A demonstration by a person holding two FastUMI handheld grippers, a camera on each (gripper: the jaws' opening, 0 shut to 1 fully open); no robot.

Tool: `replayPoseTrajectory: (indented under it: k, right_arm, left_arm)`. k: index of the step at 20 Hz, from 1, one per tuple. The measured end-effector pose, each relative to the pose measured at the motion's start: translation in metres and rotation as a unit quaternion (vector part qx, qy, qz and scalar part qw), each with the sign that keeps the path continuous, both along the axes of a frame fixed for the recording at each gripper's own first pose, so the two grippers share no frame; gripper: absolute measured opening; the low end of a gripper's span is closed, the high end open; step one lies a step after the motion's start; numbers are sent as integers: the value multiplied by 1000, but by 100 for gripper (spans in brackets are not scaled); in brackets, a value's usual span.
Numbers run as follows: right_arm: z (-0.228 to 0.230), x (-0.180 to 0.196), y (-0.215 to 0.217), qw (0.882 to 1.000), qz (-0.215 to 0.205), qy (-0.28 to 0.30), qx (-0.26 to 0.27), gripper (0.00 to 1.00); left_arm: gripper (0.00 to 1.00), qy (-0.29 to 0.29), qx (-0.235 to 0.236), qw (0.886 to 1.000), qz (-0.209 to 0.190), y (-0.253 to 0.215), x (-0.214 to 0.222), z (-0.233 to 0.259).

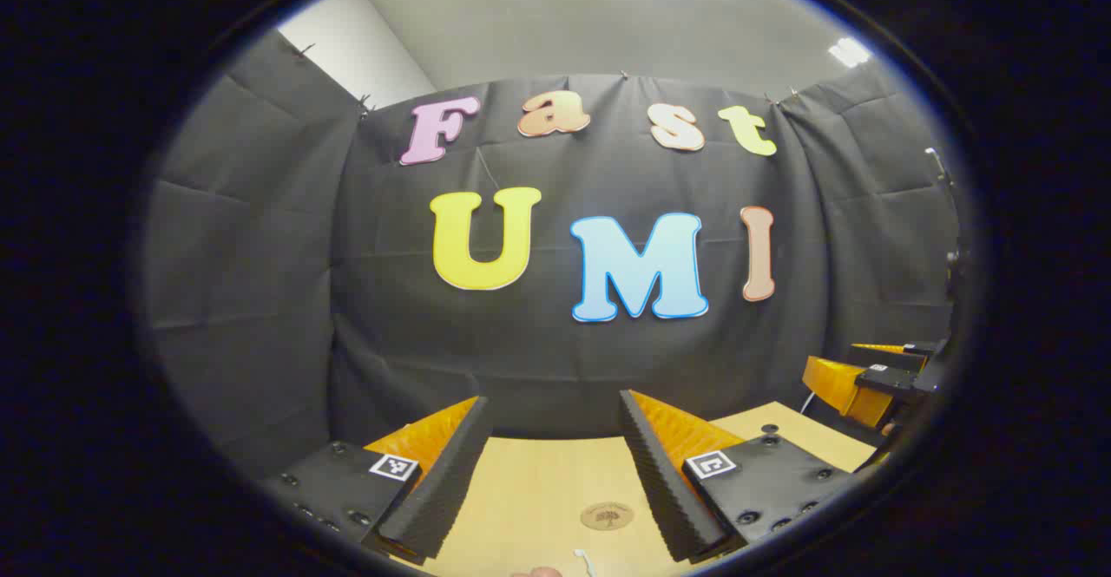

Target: Put the toothbrush and toothpaste on the desktop into the cup, then pick up the cup and place it on the coaster on the desktop.

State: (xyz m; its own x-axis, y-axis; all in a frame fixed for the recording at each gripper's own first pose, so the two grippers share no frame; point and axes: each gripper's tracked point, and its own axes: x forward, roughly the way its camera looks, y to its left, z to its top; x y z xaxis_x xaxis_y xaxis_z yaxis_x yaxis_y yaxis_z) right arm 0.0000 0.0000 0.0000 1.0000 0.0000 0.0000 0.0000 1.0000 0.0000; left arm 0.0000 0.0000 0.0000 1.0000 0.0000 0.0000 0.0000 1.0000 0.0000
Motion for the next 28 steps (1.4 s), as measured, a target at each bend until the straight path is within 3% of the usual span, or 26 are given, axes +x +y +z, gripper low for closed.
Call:
replayPoseTrajectory:
  k: [6,12,18,20,22,28]
  right_arm:
    - [9,-7,-3,1000,9,-4,-3,93]
    - [9,-14,2,1000,18,-4,-14,94]
    - [7,-16,3,1000,23,0,-13,93]
    - [-2,-15,2,1000,22,16,-16,94]
    - [-16,-13,3,999,23,41,-16,94]
    - [-66,-9,-1,992,26,120,-20,94]
  left_arm:
    - [93,11,-14,1000,-14,-27,5,-9]
    - [99,0,-7,1000,-9,-28,1,-2]
    - [93,2,-8,1000,-13,-34,-1,-3]
    - [99,18,-13,1000,-11,-32,1,-13]
    - [94,44,-24,999,-12,-31,5,-30]
    - [94,121,-34,992,-18,-29,10,-90]
